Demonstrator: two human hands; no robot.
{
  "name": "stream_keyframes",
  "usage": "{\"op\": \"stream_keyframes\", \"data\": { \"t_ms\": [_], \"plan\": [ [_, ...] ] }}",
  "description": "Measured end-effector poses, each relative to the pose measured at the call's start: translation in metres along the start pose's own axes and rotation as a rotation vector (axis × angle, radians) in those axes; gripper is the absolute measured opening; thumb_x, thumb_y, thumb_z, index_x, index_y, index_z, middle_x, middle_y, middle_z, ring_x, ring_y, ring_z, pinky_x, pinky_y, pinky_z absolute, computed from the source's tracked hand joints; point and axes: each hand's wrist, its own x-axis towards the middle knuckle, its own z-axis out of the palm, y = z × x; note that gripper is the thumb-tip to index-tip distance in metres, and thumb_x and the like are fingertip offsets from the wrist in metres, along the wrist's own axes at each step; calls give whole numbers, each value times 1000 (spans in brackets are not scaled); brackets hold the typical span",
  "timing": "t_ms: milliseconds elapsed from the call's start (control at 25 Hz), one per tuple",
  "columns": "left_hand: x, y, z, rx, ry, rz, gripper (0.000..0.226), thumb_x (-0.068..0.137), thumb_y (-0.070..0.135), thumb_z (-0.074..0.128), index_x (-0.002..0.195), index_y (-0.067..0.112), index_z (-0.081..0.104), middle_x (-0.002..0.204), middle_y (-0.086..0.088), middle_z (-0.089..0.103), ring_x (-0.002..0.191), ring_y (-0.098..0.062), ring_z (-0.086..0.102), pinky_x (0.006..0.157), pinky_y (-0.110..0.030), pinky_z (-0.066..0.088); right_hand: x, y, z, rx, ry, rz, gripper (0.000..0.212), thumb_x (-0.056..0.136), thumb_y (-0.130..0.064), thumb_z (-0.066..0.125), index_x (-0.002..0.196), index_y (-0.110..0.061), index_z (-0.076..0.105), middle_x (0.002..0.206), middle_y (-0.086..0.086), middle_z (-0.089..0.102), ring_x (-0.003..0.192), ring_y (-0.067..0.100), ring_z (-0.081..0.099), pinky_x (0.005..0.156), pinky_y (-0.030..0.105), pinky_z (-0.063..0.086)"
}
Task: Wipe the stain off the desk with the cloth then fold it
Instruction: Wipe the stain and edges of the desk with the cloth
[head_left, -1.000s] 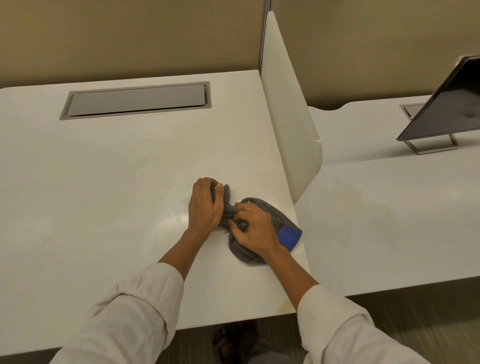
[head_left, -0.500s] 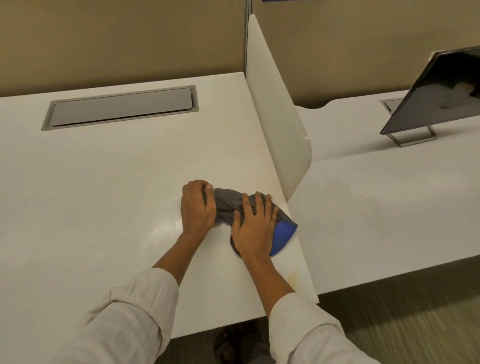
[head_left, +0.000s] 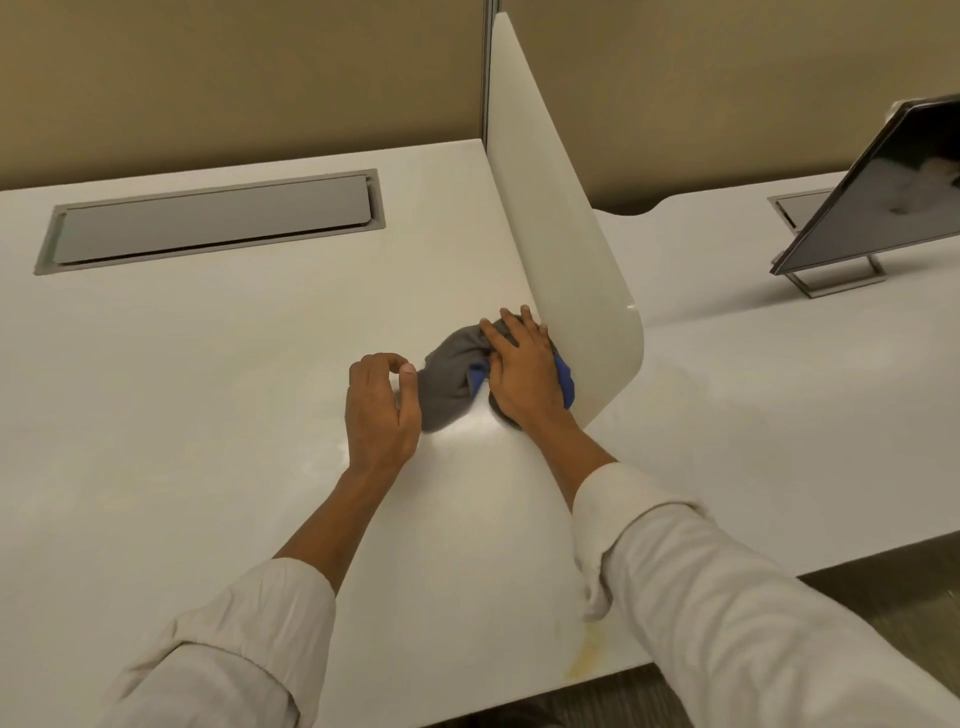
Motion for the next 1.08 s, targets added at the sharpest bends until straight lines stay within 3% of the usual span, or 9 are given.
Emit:
{"op": "stream_keyframes", "data": {
  "t_ms": [440,760,880,1000,1080],
  "plan": [
    [-21,15,17,-32,-42,-8,25,99,28,41,100,9,56,96,-3,58,91,-15,49,74,-24,39,-57,11,9,100,86,180,50,93,-16,61,140,-5,47,148,12,45,141,28,34,118,34,20],
    [-62,39,17,-91,-57,29,23,97,30,41,97,13,56,92,7,54,89,-15,50,73,-29,44,-146,-6,4,272,261,296,44,89,-3,63,133,-6,56,138,13,55,132,30,47,114,42,34],
    [-74,36,11,-88,-67,21,21,97,28,42,98,13,56,95,5,57,91,-15,51,74,-34,48,-174,-24,7,126,169,143,52,87,-1,57,138,-11,50,146,12,47,139,27,38,115,41,31],
    [-75,35,5,-70,-66,28,20,97,26,43,99,13,57,97,3,58,93,-15,51,75,-36,50,-175,-29,7,162,188,98,49,84,8,60,131,-2,57,138,18,54,133,34,46,112,46,37],
    [-71,35,3,-56,-51,18,22,96,27,42,99,11,57,98,0,59,93,-15,51,75,-36,50,-163,-31,6,150,160,92,46,84,9,59,129,0,59,138,19,54,134,35,45,115,43,32]
  ]
}}
